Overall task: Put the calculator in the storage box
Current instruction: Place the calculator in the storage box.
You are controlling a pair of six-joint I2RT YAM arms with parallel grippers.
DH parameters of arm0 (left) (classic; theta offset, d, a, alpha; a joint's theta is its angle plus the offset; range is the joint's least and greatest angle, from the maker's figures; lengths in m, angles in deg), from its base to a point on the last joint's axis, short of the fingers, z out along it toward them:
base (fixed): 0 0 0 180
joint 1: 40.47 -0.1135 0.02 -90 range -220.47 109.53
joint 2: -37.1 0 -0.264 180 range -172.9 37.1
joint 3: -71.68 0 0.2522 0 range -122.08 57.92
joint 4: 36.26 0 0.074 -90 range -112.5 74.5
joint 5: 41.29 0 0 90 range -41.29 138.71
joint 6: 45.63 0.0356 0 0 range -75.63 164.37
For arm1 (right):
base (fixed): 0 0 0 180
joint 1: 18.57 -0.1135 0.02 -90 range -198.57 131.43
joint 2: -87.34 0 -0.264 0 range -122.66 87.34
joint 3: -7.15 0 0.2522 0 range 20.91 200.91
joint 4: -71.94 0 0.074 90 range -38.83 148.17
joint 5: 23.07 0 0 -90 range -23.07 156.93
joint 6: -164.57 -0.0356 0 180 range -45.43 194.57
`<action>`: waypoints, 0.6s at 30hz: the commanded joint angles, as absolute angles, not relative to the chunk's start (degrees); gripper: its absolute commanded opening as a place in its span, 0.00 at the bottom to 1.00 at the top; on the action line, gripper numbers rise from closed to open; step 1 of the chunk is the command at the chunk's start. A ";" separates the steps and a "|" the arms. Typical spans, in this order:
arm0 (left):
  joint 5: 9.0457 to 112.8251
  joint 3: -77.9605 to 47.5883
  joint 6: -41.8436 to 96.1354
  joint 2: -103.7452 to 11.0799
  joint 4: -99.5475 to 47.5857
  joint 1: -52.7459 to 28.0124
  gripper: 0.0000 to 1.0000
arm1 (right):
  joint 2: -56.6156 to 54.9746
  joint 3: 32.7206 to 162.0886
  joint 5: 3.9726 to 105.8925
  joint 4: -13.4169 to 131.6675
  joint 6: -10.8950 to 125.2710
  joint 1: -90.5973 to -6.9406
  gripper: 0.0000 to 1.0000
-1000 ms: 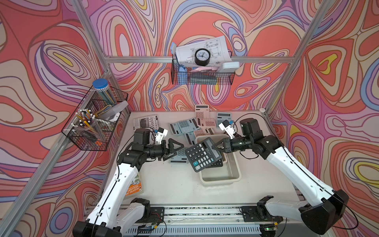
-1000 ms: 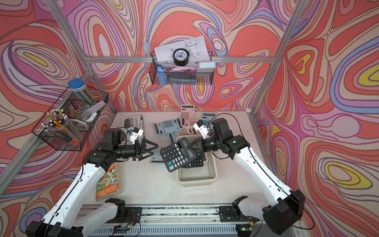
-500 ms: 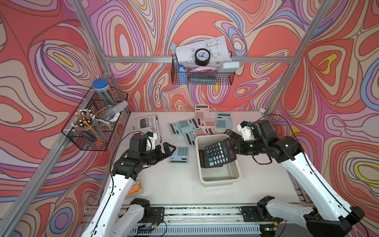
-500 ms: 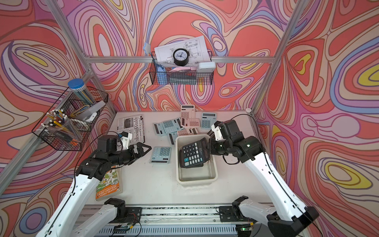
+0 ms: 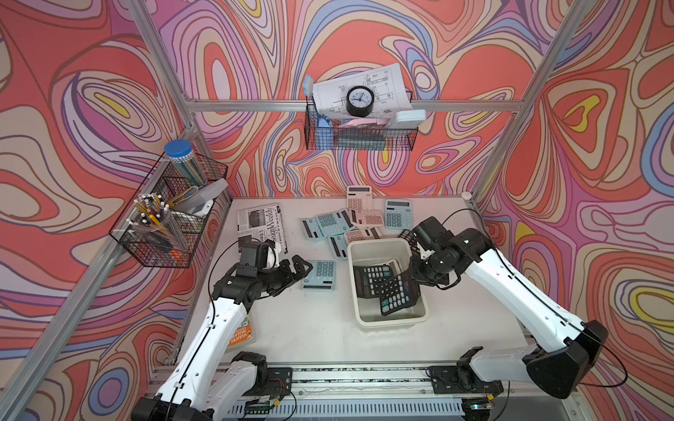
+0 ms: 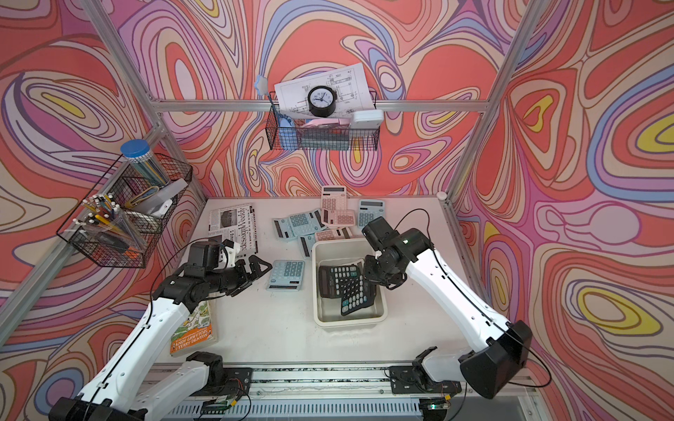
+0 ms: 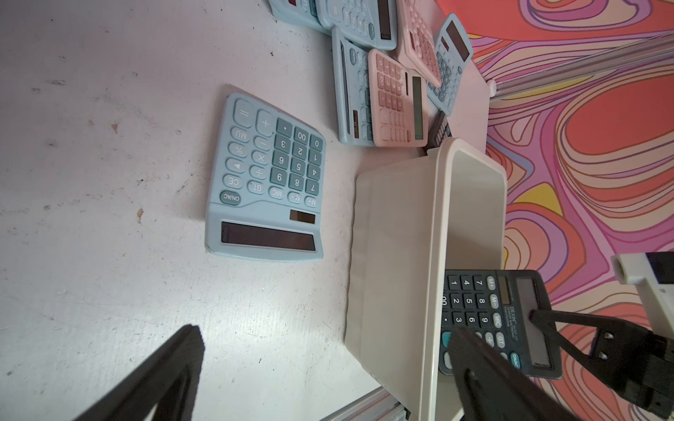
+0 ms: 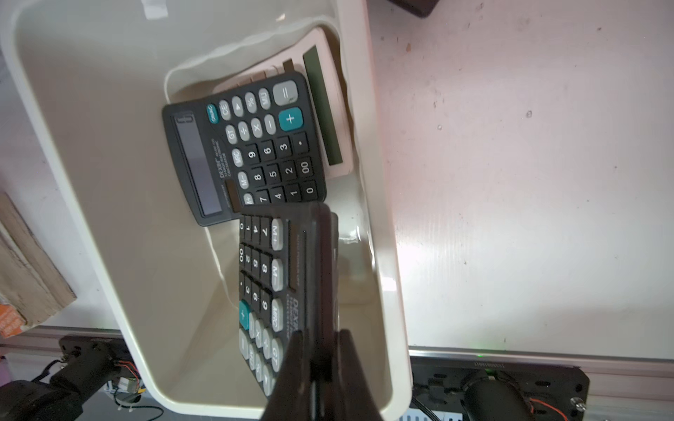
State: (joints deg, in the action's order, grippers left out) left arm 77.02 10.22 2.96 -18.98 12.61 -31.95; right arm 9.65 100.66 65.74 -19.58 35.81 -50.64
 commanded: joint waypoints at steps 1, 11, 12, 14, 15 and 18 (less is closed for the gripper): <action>77.43 11.40 3.32 -20.27 10.39 -32.68 0.98 | 9.40 101.71 66.95 -22.67 34.34 -52.33 0.00; 78.15 11.86 2.44 -21.66 8.70 -33.52 0.98 | 4.00 99.04 68.29 -19.18 30.75 -57.35 0.00; 78.15 11.89 2.44 -21.58 8.79 -33.61 0.98 | 3.34 98.71 68.54 -18.55 30.25 -57.94 0.00; 78.05 12.04 2.42 -21.37 8.88 -33.78 0.98 | 1.86 98.70 69.40 -18.06 29.43 -58.99 0.00; 78.06 12.12 2.44 -21.22 8.88 -33.87 0.98 | 1.21 98.70 69.91 -17.79 28.89 -59.57 0.00; 78.13 12.38 2.35 -20.95 8.97 -34.14 0.98 | -0.74 99.02 71.59 -17.35 27.85 -60.72 0.00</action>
State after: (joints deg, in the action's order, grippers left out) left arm 77.50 11.57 2.37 -21.60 9.64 -33.66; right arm 0.30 99.30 69.22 -17.99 29.86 -59.60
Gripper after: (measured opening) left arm 0.981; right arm 0.100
